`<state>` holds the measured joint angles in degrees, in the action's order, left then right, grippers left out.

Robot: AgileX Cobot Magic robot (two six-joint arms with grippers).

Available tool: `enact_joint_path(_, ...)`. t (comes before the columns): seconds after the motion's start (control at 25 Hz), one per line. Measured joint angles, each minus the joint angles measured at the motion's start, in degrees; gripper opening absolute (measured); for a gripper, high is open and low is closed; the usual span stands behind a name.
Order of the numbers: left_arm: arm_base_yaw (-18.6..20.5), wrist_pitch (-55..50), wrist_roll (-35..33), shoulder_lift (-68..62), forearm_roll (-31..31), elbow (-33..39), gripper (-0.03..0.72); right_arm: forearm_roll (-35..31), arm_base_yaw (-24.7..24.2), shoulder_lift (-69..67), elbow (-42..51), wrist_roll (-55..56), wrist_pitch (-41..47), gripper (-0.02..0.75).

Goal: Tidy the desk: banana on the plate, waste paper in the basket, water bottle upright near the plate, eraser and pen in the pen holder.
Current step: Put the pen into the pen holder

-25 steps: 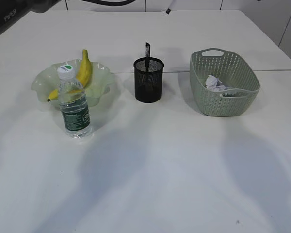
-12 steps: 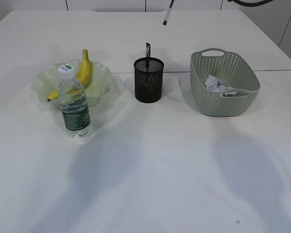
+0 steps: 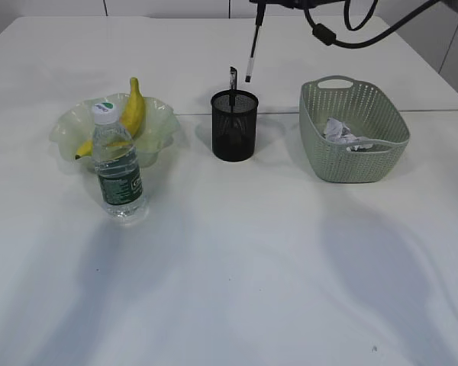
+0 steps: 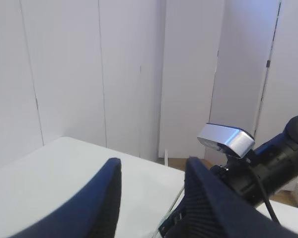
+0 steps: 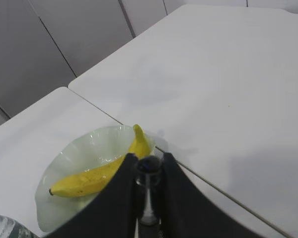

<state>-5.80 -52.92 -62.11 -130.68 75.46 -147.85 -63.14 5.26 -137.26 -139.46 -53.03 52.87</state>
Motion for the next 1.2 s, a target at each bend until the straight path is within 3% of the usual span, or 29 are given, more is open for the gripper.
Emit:
enact_joint_path(0.4, 9.04, -16.01, 0.0, -0.01, -1.18, 0.0, 0.296, 0.34, 1.4, -2.77, 0.0, -7.6, -3.42, 0.091)
enact_joint_path(0.76, 9.78, -17.94, 0.0, -0.01, -8.48, 0.0, 0.295, -1.8, 1.53, -4.89, 0.0, -11.48, -6.11, 0.091)
enact_joint_path(1.2, 9.78, -18.06, 0.24, -0.01, -9.27, 0.0, 0.295, -5.06, 1.53, -7.61, 0.0, -12.33, -7.23, 0.091)
